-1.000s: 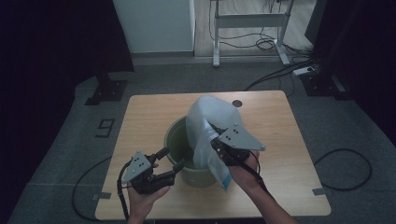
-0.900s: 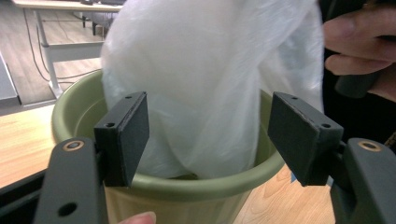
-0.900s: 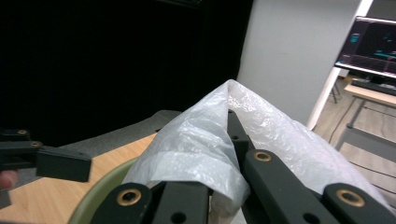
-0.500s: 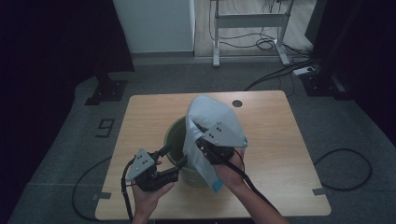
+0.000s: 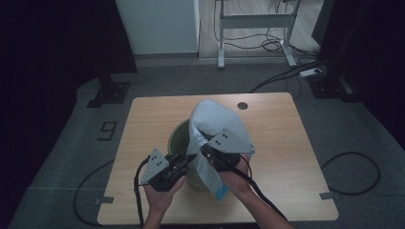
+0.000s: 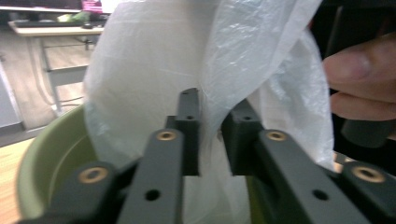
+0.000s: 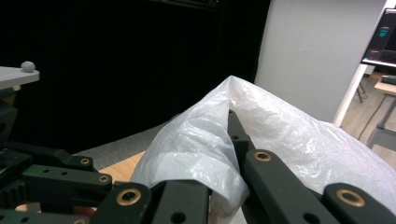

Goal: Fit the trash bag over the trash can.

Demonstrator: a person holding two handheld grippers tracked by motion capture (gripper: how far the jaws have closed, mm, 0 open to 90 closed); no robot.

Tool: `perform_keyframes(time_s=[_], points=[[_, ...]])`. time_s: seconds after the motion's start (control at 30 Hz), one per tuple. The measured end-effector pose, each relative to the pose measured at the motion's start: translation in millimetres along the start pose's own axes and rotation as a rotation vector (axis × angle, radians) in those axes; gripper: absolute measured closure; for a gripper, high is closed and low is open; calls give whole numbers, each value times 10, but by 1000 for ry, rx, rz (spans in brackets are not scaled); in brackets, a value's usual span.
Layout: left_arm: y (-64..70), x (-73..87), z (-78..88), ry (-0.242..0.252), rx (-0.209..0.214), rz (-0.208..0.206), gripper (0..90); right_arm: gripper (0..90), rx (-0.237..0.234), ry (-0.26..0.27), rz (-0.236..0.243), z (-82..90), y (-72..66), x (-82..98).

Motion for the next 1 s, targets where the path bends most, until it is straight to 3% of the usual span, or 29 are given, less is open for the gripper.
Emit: perform_keyframes(time_s=[0.1,0.2,0.33,0.37,0.4,0.43,0.63,1.0], points=[[-16,6,-13,7,7,8,897,833,-22,5,-26,55,39,37],[-40,9,-20,8,6,24,899,774,-35,8,-38,86,54,54],[-83,-10,-30,13,-30,39,900,581,-39,10,-51,138,76,90],[-98,-18,-34,14,-38,47,900,478,-43,-12,-59,163,78,132],[-114,-25,-37,11,-42,50,900,478,-43,-12,-59,163,78,132],[-131,-39,-47,11,-54,57,900,401,-25,-29,-65,197,80,178],[-136,-43,-70,9,-64,63,900,320,9,-27,-86,408,48,293],[-139,-52,-81,5,-87,64,900,280,37,29,-123,881,-93,577]])
Point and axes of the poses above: each handheld gripper's, and its own axes: z roughly backward along the jaws, x roughly out of its underside, y roughly to its right, the point moved 5 cm from there along -z, roughly forward along the jaws, and after that the axes turned 4 degrees about -x, right-handed, at the moved point
